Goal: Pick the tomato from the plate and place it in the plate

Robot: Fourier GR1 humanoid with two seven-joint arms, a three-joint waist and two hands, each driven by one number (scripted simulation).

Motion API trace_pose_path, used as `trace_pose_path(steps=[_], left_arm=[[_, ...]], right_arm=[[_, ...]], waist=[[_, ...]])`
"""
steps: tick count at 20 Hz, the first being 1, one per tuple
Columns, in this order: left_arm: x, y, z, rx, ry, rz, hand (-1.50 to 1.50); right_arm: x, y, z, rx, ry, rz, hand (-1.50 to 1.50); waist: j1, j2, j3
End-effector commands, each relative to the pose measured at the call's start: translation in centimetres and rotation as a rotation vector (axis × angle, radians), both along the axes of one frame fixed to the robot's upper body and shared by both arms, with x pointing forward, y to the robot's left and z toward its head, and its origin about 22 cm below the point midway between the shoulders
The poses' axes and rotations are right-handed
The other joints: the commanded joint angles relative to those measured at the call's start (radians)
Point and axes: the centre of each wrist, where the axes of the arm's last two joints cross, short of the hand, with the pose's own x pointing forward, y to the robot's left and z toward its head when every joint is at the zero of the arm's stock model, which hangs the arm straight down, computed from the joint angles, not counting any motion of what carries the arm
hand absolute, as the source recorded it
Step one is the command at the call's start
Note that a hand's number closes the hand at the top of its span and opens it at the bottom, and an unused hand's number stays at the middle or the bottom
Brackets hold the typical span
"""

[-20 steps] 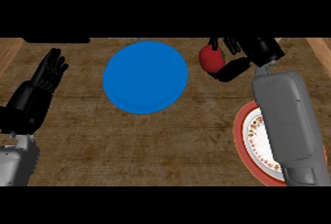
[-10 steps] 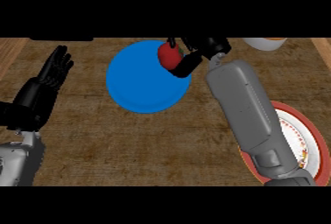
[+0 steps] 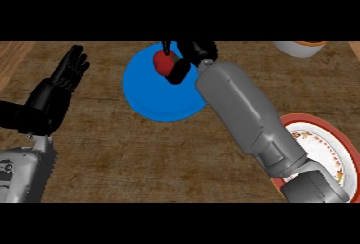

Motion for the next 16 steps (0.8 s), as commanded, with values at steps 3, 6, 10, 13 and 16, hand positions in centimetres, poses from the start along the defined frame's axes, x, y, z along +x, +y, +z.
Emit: trace_pose_path(steps=[3,6,10,13,16], left_arm=[[0.6,-1.6,0.7,0.005,-0.027,-0.025,0.00],[1.3,-0.8,1.4,0.003,-0.011,-0.043,0.00],[0.4,-1.2,0.9,0.011,-0.010,-0.064,0.00],[1.5,-2.2,1.2,0.001,-0.029,-0.081,0.00],[2.0,-2.5,2.7,0.013,-0.036,-0.076,0.00]], right_arm=[[0.5,0.3,-2.1,-0.065,0.066,0.004,1.50],[0.7,-0.6,-3.3,0.047,0.125,-0.131,-1.50],[0.7,-1.5,-5.0,0.080,0.164,-0.084,-1.50],[0.5,-1.4,-4.9,0.191,0.156,-0.059,-1.50],[0.7,-0.9,-3.5,0.306,0.101,-0.059,-1.50]], waist=[[0.022,0.005,0.000],[0.047,0.013,0.000],[0.071,0.019,0.001],[0.082,0.024,0.000],[0.083,0.020,0.001]])
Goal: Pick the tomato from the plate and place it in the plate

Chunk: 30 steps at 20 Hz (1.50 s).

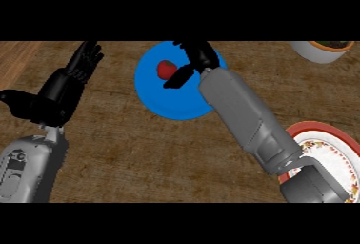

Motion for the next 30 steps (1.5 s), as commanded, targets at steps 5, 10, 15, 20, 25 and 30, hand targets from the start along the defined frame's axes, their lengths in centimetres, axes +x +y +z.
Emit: trace_pose_path(steps=[5,10,15,20,25,30], left_arm=[[0.2,0.2,-0.7,-0.009,0.021,0.019,0.00],[0.1,2.5,-0.2,0.006,0.020,0.062,0.00],[-1.0,2.1,-0.7,-0.009,0.010,0.087,0.00],[-1.6,2.5,-0.9,-0.002,0.036,0.097,0.00],[-2.4,3.0,-2.2,0.006,0.016,0.096,0.00],[-2.2,3.2,-1.2,-0.001,0.020,0.120,0.00]], right_arm=[[0.4,-0.3,1.2,0.325,-0.053,-0.066,-1.50],[0.8,-0.6,1.4,0.438,-0.030,-0.089,-1.50],[1.9,-4.2,1.1,0.532,-0.024,-0.119,-1.50],[2.6,-10.0,-0.1,0.574,-0.015,-0.108,-1.50],[1.9,-15.6,-3.1,0.550,-0.036,-0.070,-1.50],[2.4,-19.9,-0.6,0.537,-0.046,-0.072,-1.50]], waist=[[-0.014,-0.001,0.001],[-0.043,-0.011,0.000],[-0.092,-0.019,0.000],[-0.100,-0.021,0.001],[-0.093,-0.016,0.001],[-0.103,-0.022,0.001]])
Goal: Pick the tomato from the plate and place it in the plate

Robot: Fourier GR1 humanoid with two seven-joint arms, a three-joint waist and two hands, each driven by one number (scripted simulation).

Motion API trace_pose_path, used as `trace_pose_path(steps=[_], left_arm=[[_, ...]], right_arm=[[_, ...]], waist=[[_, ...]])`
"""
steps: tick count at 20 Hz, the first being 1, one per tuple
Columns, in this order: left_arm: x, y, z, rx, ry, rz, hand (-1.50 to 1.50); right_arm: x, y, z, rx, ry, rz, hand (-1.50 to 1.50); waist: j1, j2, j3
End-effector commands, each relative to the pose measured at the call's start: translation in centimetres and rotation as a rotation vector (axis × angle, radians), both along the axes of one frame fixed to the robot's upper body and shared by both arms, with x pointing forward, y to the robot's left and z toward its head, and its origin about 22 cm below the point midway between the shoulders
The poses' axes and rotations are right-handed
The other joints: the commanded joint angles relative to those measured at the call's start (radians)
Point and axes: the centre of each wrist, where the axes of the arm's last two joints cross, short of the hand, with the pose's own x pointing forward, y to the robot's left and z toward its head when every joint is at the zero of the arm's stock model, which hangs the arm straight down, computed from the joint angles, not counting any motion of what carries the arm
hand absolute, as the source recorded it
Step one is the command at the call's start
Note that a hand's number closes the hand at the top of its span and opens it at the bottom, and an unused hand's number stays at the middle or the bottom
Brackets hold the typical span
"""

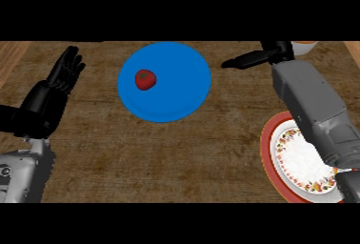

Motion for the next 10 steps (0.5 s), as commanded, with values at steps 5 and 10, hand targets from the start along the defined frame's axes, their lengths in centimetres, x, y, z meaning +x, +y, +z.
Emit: trace_pose_path(steps=[5,10], left_arm=[[0.1,-0.2,1.0,-0.005,0.017,0.000,0.00],[-0.1,0.6,1.4,-0.020,-0.014,0.005,0.00]], right_arm=[[-0.9,-5.8,-0.8,-0.030,-0.017,0.009,-1.50],[-1.1,-7.2,-0.6,-0.076,-0.064,-0.040,-1.50]], waist=[[0.004,0.001,0.001],[0.004,0.002,0.001]])
